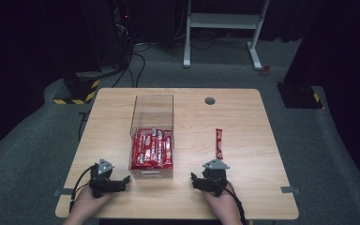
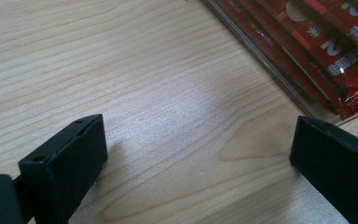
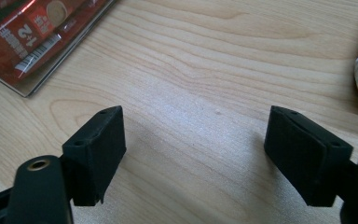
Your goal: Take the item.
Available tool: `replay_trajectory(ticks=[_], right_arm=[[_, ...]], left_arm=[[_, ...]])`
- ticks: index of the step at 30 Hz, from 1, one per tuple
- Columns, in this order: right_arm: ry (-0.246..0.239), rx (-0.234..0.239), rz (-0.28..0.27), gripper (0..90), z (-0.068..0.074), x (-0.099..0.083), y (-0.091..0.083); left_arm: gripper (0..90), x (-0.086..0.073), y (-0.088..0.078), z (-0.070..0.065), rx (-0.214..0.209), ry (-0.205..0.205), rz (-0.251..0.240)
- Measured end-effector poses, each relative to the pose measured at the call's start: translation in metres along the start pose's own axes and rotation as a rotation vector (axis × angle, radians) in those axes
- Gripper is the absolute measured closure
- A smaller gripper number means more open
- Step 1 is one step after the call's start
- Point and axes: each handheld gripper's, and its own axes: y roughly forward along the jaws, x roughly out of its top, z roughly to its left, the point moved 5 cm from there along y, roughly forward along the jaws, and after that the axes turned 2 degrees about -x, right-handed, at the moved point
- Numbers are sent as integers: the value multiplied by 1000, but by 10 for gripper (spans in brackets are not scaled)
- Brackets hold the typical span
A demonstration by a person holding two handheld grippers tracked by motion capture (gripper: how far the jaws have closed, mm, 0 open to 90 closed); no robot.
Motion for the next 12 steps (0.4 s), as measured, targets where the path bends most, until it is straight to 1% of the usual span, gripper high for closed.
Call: replay_trajectory(ticks=[5, 8, 12], right_arm=[[-11, -27, 8, 197, 3, -1, 0], [-22, -44, 17, 166, 4, -1, 1], [-17, -42, 23, 151, 6, 0, 2]], left_arm=[[41, 0, 0, 0, 1, 2, 0], [41, 0, 0, 0, 2, 4, 0], [41, 0, 0, 0, 1, 2, 0]])
